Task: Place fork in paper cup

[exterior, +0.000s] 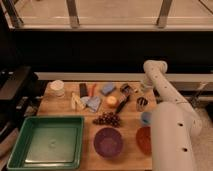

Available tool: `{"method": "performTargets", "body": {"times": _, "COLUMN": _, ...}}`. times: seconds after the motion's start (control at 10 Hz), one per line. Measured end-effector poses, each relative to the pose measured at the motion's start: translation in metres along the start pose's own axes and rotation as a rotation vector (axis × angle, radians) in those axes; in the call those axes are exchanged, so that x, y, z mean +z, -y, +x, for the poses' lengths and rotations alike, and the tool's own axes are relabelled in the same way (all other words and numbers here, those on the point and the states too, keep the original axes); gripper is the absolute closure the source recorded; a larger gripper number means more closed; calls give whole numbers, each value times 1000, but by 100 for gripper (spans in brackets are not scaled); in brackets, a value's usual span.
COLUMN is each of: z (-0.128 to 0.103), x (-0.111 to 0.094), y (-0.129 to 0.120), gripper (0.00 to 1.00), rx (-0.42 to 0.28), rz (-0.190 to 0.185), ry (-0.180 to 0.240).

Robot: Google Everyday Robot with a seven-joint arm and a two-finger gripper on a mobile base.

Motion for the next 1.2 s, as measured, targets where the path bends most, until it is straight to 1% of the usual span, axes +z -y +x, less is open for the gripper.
{"method": "performTargets", "body": {"times": 0.3, "z": 0, "x": -1, "y": 0, "gripper": 100, "rx": -2, "rz": 0, "ry": 1}}
{"method": "performTargets", "body": {"times": 0.4, "z": -5, "x": -6, "y": -3, "gripper": 100, "rx": -14, "rz": 3, "ry": 20}}
{"method": "performTargets", "body": {"times": 0.5, "z": -14, "x": -17, "y": -3, "gripper": 100, "rx": -27, "rz": 15, "ry": 49}}
{"method": "performTargets", "body": {"times": 0.6, "z": -21, "x": -33, "y": -1, "gripper": 100, "rx": -33, "rz": 28, "ry": 76}}
{"method": "performTargets", "body": {"times": 0.8, "z": -36, "x": -79, "y": 3, "gripper": 100, "rx": -39, "rz": 54, "ry": 139}}
{"method": "performTargets", "body": {"times": 0.9, "z": -45, "x": -105, "y": 5, "gripper": 100, "rx": -45, "rz": 68, "ry": 173}}
{"method": "performTargets", "body": {"times": 1.0, "z": -51, "x": -124, "y": 6, "gripper": 100, "rx": -51, "rz": 76, "ry": 199}}
{"method": "performTargets", "body": {"times": 1.1, "z": -61, "x": -147, "y": 5, "gripper": 100, "rx": -71, "rz": 84, "ry": 240}}
{"method": "performTargets", "body": {"times": 1.2, "z": -71, "x": -162, "y": -3, "gripper": 100, "rx": -100, "rz": 85, "ry": 274}}
